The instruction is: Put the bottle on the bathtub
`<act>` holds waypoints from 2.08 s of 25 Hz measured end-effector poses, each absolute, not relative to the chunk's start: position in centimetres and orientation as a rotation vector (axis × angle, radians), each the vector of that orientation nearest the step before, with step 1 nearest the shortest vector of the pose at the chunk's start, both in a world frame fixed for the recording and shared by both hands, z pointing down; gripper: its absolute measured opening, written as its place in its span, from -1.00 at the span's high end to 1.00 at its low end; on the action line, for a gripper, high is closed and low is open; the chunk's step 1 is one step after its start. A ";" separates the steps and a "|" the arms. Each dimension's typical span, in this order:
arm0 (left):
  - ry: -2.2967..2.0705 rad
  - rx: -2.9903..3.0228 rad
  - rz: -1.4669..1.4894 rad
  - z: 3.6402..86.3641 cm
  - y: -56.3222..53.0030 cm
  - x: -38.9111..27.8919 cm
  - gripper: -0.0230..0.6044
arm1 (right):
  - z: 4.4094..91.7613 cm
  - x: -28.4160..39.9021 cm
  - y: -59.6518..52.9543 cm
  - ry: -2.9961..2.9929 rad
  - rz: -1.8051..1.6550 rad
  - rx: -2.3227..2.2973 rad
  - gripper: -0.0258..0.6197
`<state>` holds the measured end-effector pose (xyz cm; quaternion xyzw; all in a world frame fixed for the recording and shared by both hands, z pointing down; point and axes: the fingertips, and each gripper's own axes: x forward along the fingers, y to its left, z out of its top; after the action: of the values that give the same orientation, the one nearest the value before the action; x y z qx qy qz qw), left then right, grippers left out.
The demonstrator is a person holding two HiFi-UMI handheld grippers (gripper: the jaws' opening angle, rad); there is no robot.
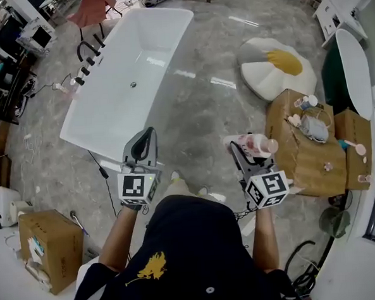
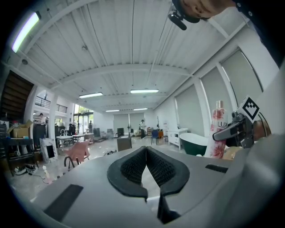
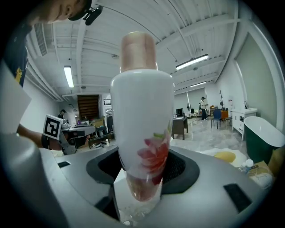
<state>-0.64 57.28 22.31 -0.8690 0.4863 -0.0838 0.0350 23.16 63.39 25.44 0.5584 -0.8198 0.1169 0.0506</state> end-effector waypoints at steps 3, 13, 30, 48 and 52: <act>1.474 -2.660 -0.266 22.4 56.2 0.5 0.87 | 25.5 24.8 62.3 -2.496 0.363 1.737 0.17; 1.521 -2.627 -0.281 24.3 47.2 1.3 0.87 | 26.6 24.4 52.4 -2.505 0.362 1.638 0.17; 1.491 -2.662 -0.236 24.2 20.9 -5.3 0.86 | 26.9 16.6 23.1 -2.456 0.445 1.592 0.17; 1.778 -2.590 -0.229 26.9 -2.9 -2.8 0.87 | 34.1 17.2 -5.5 -2.477 0.417 1.332 0.18; 1.831 -2.561 -0.302 28.2 -6.5 -2.2 0.87 | 36.9 17.6 -10.2 -2.478 0.456 1.278 0.18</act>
<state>-2.17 -6.52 28.19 -0.8097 0.5790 -0.0955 -0.0105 17.56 -10.19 36.85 0.4466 -0.8662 0.1593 0.1574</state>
